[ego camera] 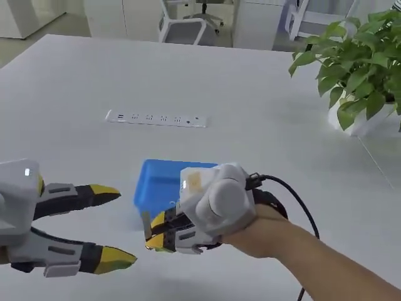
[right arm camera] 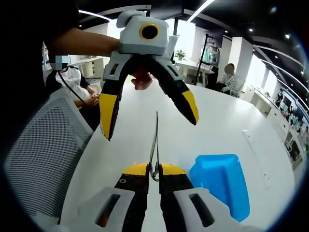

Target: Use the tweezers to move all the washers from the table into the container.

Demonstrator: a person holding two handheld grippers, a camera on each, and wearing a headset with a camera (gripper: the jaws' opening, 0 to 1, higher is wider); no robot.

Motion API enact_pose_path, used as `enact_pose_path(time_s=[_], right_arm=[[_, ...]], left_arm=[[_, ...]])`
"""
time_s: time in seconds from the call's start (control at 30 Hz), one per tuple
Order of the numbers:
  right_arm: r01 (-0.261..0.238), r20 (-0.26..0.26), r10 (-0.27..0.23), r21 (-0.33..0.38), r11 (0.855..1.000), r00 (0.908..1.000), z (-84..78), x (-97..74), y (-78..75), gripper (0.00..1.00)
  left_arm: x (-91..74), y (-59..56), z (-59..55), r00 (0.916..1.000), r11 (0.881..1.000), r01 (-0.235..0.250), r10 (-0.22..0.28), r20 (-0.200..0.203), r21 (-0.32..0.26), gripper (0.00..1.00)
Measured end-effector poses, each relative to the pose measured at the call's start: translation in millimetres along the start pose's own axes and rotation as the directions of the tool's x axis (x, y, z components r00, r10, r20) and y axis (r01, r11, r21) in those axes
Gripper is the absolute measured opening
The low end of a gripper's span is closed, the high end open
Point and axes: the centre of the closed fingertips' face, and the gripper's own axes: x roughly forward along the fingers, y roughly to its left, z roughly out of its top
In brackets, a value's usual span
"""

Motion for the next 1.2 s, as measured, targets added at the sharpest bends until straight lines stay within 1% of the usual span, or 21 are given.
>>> enact_pose_path(time_s=[0.2, 0.3, 0.37, 0.43, 0.63, 0.77, 0.93, 1.07, 1.2], right_arm=[[0.010, 0.010, -0.010, 0.000, 1.000, 0.9999, 7.3, -10.5, -8.3, 0.08], [0.018, 0.012, -0.018, -0.001, 1.000, 0.9998, 9.8, -15.5, -14.3, 0.08], [0.026, 0.024, -0.026, 0.005, 1.000, 0.9994, 12.8, -19.7, -19.9, 0.08], [0.032, 0.029, -0.032, 0.004, 0.999, 0.9991, 13.9, -22.8, -25.3, 0.08], [0.046, 0.041, -0.047, 0.005, 0.999, 0.9981, 14.3, -28.2, -38.7, 0.08], [0.055, 0.046, -0.055, -0.003, 0.999, 0.9974, 12.8, -29.5, -46.3, 0.08], [0.073, 0.064, -0.072, 0.000, 0.997, 0.9953, 11.2, -30.0, -59.8, 0.08], [0.082, 0.073, -0.081, -0.001, 0.997, 0.9940, 7.7, -28.4, -69.2, 0.08], [0.094, 0.082, -0.094, 0.011, 0.996, 0.9921, 4.1, -25.0, -78.1, 0.08]], left_arm=[[1.6, 1.7, 2.7, 0.9997, 1.000, -0.021, 0.021, 0.010, -0.020, 0.89], [3.2, 2.7, 4.3, 0.9995, 0.999, -0.029, 0.030, 0.013, -0.030, 0.94], [4.5, 3.3, 6.3, 0.9993, 0.999, -0.032, 0.032, 0.021, -0.029, 0.95], [6.4, 4.6, 8.1, 0.9989, 0.998, -0.037, 0.038, 0.026, -0.042, 0.98], [10.9, 5.5, 9.9, 0.9986, 0.997, -0.042, 0.044, 0.030, -0.057, 0.99], [12.1, 8.4, 9.4, 0.9985, 0.997, -0.047, 0.049, 0.025, -0.060, 0.99], [15.0, 11.5, 10.3, 0.9982, 0.996, -0.051, 0.053, 0.029, -0.067, 0.99], [16.4, 14.2, 10.2, 0.9982, 0.997, -0.049, 0.051, 0.032, -0.061, 0.99], [17.5, 15.9, 14.2, 0.9975, 0.998, -0.046, 0.048, 0.052, -0.036, 0.99]])
